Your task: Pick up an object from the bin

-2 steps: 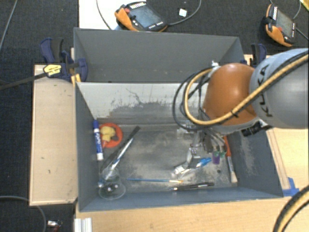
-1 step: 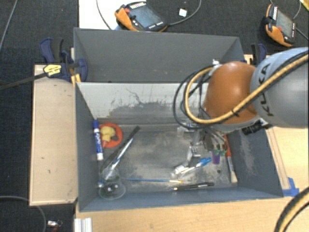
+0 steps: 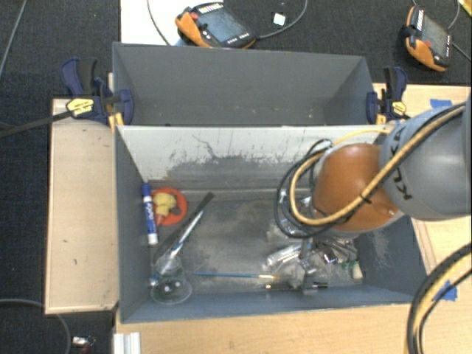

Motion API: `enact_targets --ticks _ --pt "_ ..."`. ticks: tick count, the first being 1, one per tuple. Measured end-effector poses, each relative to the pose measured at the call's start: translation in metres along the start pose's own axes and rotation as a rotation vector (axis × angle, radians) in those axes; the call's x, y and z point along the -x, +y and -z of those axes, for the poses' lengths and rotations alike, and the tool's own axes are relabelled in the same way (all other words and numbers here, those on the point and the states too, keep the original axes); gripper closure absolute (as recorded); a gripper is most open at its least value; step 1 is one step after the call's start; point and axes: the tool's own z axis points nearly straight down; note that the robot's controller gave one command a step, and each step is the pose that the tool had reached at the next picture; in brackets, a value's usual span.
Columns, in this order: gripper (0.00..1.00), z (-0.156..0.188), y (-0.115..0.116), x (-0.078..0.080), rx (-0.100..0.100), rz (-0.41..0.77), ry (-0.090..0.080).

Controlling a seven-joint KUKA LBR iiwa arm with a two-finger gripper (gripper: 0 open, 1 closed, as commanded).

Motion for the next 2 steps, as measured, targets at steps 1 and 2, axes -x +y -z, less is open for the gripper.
enact_targets --ticks 1,2 --pt "0.00 0.063 -0.003 -0.002 -0.002 -0.015 -0.007" --pt "0.00 0.029 -0.033 -0.009 0.002 0.028 0.005"
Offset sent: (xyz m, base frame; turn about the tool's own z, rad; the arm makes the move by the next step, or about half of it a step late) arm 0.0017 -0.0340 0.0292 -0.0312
